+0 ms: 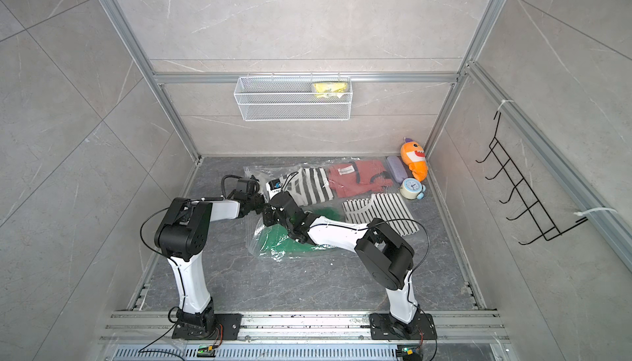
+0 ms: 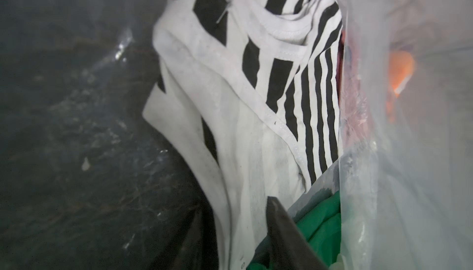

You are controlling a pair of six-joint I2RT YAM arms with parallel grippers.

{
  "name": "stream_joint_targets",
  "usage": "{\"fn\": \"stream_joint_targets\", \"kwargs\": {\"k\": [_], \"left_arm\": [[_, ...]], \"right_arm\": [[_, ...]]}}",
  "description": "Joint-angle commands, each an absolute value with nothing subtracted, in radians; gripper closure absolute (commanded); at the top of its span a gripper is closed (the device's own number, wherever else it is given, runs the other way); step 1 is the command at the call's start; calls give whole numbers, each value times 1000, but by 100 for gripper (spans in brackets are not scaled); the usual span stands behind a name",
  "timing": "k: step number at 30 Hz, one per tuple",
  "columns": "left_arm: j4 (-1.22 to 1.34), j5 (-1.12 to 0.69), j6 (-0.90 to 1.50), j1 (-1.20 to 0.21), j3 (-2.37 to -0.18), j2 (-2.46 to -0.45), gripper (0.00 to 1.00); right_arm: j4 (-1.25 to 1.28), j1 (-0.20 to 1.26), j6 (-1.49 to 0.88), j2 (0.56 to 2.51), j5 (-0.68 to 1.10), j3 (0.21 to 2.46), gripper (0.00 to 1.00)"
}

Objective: Take the tank top out of the vacuum bag
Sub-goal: Take out the tank top from the vacuum bag.

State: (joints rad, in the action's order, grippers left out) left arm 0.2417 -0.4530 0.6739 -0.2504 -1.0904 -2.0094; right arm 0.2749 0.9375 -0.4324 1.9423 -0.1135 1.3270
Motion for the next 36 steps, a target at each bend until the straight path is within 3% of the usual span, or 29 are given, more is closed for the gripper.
{"fn": "stream_joint_targets", "kwargs": {"k": [1, 4, 6, 20, 36], "left_arm": [[233, -478, 673, -258, -1130, -2027, 81], [218, -465, 676, -256, -1142, -2021, 96], [197, -462, 663, -256, -1148, -2008, 100], [104, -391, 620, -208, -1085, -1875, 100], [-171, -298, 560, -103, -1060, -1699, 100]], "right_arm": [[326, 945, -423, 1892, -126, 1303, 100], [309, 941, -417, 1885, -128, 1300, 100], [309, 937, -415, 1883, -139, 1288, 100], [235, 927, -378, 1893, -147, 1312, 100], [87, 916, -336, 1916, -131, 1349, 100]]}}
